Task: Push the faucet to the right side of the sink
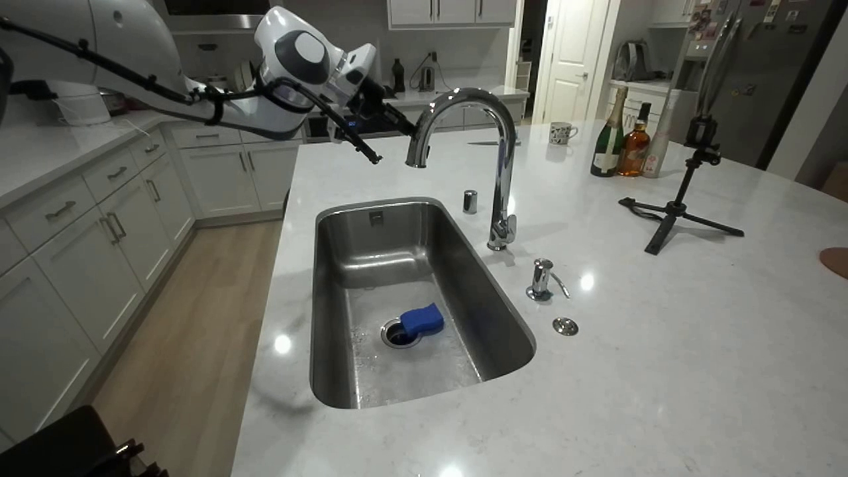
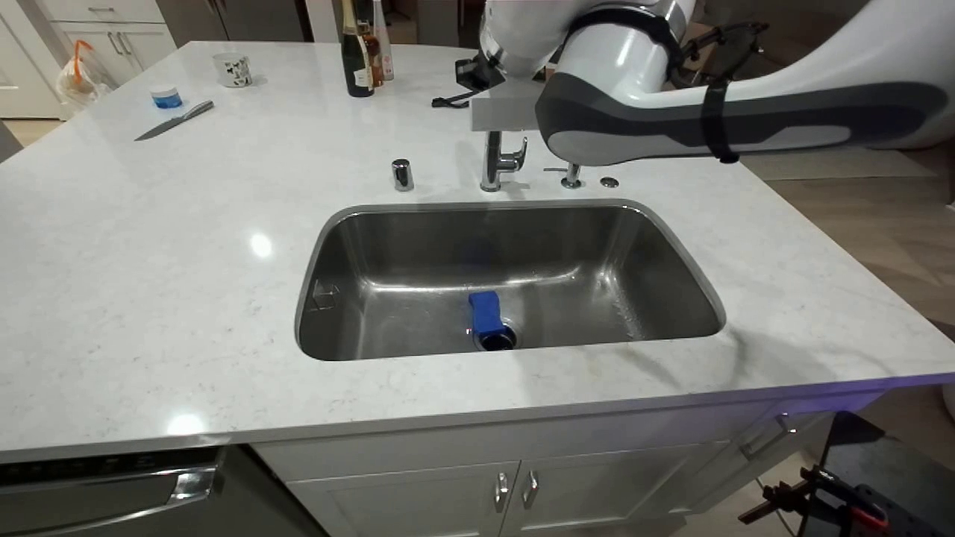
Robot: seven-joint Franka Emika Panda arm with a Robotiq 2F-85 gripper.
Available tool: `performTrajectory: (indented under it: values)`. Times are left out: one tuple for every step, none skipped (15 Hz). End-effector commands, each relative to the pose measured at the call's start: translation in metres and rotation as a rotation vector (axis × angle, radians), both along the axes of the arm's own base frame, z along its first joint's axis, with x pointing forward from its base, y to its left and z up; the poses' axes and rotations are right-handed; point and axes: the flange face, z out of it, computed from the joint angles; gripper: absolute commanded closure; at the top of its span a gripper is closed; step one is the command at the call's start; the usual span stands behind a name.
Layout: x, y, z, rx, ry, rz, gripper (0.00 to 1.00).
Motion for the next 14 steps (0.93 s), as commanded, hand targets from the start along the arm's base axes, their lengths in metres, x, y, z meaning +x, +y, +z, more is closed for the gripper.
performTrajectory:
  values:
    - [-0.005,-0.015,0.007,-0.009,0.025,-0.11,1.0]
    - [-0.007,-0.02,0.006,-0.01,0.038,-0.134,1.0]
    - [-0.007,-0.024,0.005,-0.007,0.045,-0.157,1.0]
    - [-0.009,-0.029,0.005,-0.008,0.054,-0.18,1.0]
    - [-0.01,-0.034,0.005,-0.007,0.063,-0.201,1.0]
    - [-0.012,-0.039,0.004,-0.007,0.067,-0.221,1.0]
    - [-0.013,-0.043,0.004,-0.008,0.076,-0.235,1.0]
    - [-0.014,-0.047,0.003,-0.007,0.081,-0.247,1.0]
    - [-0.015,-0.053,0.003,-0.007,0.086,-0.261,1.0]
    - [-0.016,-0.057,0.003,-0.004,0.091,-0.272,1.0]
    - [-0.018,-0.062,0.003,0.001,0.091,-0.285,1.0]
    - [-0.019,-0.066,0.004,0.003,0.093,-0.294,1.0]
    - [-0.019,-0.07,0.004,0.005,0.097,-0.301,1.0]
    - [-0.02,-0.075,0.004,0.005,0.1,-0.308,1.0]
